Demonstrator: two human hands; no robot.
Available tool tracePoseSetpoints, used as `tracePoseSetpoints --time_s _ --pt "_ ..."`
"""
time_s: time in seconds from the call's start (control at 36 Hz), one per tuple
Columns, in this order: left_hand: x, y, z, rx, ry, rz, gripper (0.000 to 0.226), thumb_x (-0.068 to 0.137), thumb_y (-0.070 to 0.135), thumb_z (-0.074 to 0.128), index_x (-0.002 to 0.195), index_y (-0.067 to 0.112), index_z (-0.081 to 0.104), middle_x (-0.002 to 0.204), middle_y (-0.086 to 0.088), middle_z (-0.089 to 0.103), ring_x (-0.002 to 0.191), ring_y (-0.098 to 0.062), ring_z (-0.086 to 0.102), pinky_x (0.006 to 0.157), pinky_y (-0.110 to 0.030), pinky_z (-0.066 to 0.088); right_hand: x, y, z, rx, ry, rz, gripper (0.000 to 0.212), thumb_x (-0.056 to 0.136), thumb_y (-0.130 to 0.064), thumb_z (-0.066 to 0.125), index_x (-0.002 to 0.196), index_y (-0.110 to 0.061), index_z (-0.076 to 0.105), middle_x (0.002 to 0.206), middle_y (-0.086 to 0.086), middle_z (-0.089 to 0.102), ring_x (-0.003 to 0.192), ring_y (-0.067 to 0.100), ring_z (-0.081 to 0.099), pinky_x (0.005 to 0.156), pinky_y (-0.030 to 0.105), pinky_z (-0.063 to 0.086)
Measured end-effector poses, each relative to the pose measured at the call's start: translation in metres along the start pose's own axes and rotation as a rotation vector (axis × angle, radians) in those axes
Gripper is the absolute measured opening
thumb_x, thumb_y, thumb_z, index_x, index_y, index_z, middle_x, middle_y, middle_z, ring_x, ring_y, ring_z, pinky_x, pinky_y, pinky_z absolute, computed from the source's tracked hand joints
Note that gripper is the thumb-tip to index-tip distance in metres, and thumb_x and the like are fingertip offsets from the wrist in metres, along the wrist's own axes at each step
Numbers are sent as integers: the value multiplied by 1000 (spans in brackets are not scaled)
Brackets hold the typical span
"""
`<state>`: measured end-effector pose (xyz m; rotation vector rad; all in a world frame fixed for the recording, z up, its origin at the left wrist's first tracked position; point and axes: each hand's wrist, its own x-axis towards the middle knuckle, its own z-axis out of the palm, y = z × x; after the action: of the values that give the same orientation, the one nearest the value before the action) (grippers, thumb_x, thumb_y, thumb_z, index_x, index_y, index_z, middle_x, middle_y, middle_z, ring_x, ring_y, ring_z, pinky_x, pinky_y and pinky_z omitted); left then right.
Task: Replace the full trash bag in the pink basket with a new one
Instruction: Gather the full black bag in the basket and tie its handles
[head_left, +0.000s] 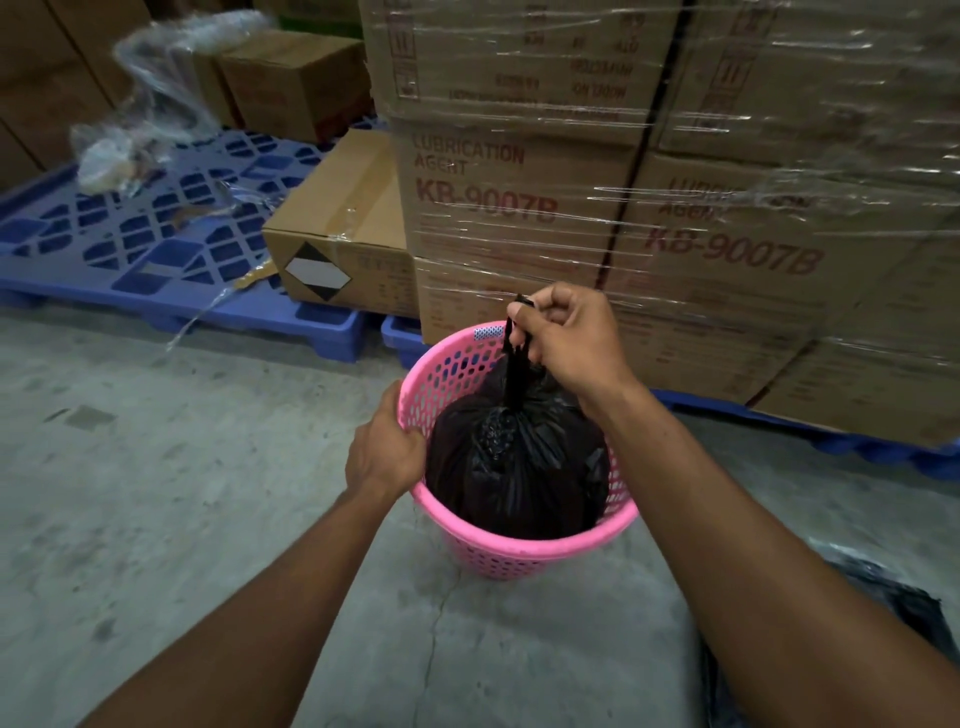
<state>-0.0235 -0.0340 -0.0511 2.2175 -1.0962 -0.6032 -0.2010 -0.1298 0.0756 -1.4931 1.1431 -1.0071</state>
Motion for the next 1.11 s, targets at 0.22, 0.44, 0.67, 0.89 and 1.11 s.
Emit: tracePoseSetpoints --time_s 0.22,0.44,0.67,0.89,1.11 --pt "6 24 -16 84 176 318 69 85 38 69 149 31 44 130 -8 45 123 -27 46 105 -47 44 5 11 -3 -161 -39 13 15 85 -12 74 71 -16 68 61 -1 69 47 9 62 53 24 48" --pt "18 108 -28 -360 -344 696 25 91 15 69 116 11 68 105 -8 76 100 -28 72 92 -45 57 9 18 -9 -195 -51 2 17 79 -13 76 64 -21 72 57 -4 68 55 13 61 65 39 55" --pt "31 126 -45 -31 -327 659 14 91 11 68 78 15 71 72 3 78 73 -13 75 68 -26 55 -17 62 -59 -590 331 6 32 82 -38 68 108 -20 62 110 5 64 100 25 63 85 43 55" --pt "27 148 -50 13 -564 530 33 90 16 66 57 12 68 58 -10 67 51 -14 55 57 -24 44 -55 131 -73 -767 282 330 47 102 -27 43 148 -23 36 119 22 65 100 42 66 73 39 46" --pt "23 205 -81 28 -715 475 16 77 18 72 64 14 64 49 2 51 46 -8 45 53 -27 30 -56 128 -62 -729 453 338 46 100 -28 44 145 -29 52 115 20 71 101 40 67 81 41 52"
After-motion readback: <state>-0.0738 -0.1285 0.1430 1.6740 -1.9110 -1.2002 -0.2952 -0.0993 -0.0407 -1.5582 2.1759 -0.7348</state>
